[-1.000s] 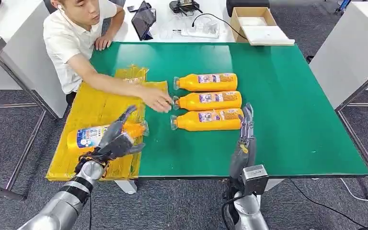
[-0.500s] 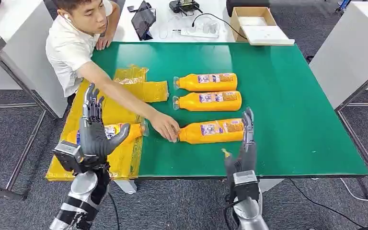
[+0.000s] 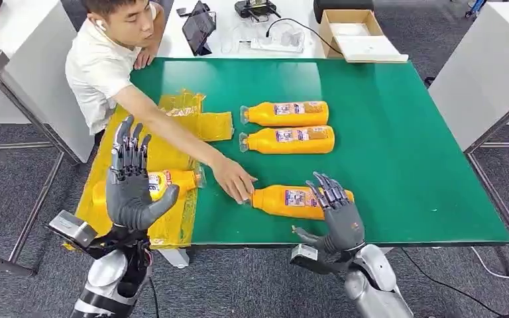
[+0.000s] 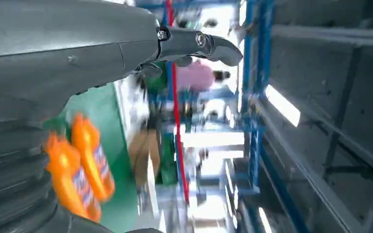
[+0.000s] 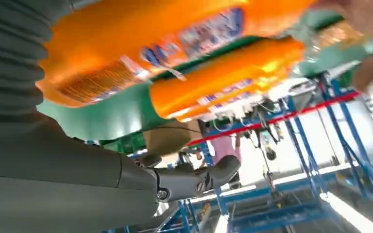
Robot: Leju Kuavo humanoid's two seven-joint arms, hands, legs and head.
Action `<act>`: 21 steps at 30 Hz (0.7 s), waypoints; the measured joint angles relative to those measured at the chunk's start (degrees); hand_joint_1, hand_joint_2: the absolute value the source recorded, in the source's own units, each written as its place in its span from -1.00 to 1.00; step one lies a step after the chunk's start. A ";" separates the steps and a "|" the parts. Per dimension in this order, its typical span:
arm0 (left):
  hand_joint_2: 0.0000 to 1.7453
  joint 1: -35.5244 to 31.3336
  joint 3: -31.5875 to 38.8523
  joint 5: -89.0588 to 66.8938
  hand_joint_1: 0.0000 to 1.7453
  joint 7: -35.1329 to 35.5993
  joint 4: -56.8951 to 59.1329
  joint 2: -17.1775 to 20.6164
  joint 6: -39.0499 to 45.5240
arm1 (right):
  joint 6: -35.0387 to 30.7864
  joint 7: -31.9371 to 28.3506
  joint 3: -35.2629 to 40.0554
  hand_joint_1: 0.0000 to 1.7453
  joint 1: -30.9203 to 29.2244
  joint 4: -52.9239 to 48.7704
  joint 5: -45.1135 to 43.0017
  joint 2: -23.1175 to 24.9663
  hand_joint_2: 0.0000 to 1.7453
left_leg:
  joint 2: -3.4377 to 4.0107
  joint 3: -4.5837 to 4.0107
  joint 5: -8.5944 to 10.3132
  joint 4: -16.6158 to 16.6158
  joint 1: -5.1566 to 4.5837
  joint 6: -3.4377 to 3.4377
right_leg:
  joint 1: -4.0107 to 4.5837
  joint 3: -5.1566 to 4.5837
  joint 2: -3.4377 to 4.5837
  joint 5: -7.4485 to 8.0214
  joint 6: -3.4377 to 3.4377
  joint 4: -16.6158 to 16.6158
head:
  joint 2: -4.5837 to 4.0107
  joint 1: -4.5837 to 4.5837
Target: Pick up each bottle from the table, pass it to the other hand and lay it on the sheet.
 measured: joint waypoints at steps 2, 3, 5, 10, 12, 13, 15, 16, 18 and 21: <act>1.00 0.16 -0.31 -0.31 -1.00 -0.15 -0.33 0.00 0.31 | 0.28 0.86 0.31 -1.00 -1.28 1.45 0.95 -0.53 1.00 | 0.04 0.00 0.00 0.00 0.00 0.00 | 0.00 -0.01 0.01 0.00 0.00 0.01 | 0.02 -0.02; 1.00 0.16 -0.50 -0.31 -1.00 -0.18 -0.39 0.00 0.29 | 0.42 1.12 0.50 -1.00 -1.81 2.28 1.54 -0.79 1.00 | 0.05 0.01 0.00 0.00 0.00 0.00 | 0.00 -0.01 0.02 0.00 0.00 0.01 | 0.02 0.00; 1.00 0.15 -1.01 -0.39 -1.00 -0.18 -0.63 0.00 0.29 | 0.66 1.45 0.92 -1.00 -2.66 3.57 2.37 -1.23 1.00 | 0.04 0.01 0.00 0.00 0.00 0.00 | 0.00 0.00 0.01 0.00 0.00 0.00 | 0.02 0.00; 1.00 0.16 -1.77 -1.05 -1.00 -0.18 -0.70 0.00 0.26 | 0.39 3.70 2.23 -1.00 -4.10 5.75 4.86 -1.75 1.00 | 0.02 0.01 0.01 0.00 -0.01 0.01 | -0.01 0.00 0.01 0.00 0.00 0.01 | 0.02 0.00; 1.00 0.17 -1.86 -1.07 -1.00 -0.18 -0.70 0.00 0.26 | 0.39 3.87 2.56 -1.00 -4.48 6.28 4.94 -1.90 1.00 | 0.02 0.00 0.01 0.00 -0.01 0.01 | -0.01 0.00 0.01 0.00 0.00 0.01 | 0.00 0.00; 1.00 0.16 -1.86 -1.07 -1.00 -0.18 -0.70 0.00 0.26 | 0.37 3.89 2.67 -1.00 -4.63 6.50 4.94 -1.95 1.00 | 0.04 0.00 0.01 0.00 -0.01 0.01 | -0.01 0.00 0.01 0.00 0.00 0.01 | 0.02 0.00; 1.00 0.17 -1.90 -1.12 -1.00 -0.18 -0.70 0.00 0.26 | -0.29 4.99 2.82 -1.00 -4.85 6.89 6.22 -2.08 1.00 | 0.03 0.00 0.00 0.00 -0.01 0.00 | -0.01 0.00 0.01 0.00 0.00 0.00 | 0.00 0.00; 1.00 0.17 -1.90 -1.18 -1.00 -0.18 -0.70 0.00 0.29 | -0.96 6.09 3.06 -1.00 -5.00 7.11 7.55 -2.19 1.00 | 0.03 0.00 0.00 0.00 -0.01 0.00 | -0.01 0.00 0.01 0.00 0.00 0.00 | 0.00 0.00; 1.00 0.17 -1.90 -1.42 -1.00 0.09 -0.70 0.00 0.37 | -1.79 10.11 3.87 -1.00 -5.72 8.09 10.94 -2.63 1.00 | 0.04 0.00 0.00 0.00 0.00 0.00 | -0.01 0.00 0.01 0.00 0.00 0.00 | 0.02 0.00; 1.00 0.39 -1.88 -2.04 -1.00 0.68 -0.72 0.00 0.55 | 1.14 14.46 4.26 -1.00 -6.64 9.51 12.09 -2.87 1.00 | 0.03 0.00 0.00 0.00 -0.01 0.00 | -0.01 0.00 0.01 0.00 0.00 0.00 | 0.00 0.00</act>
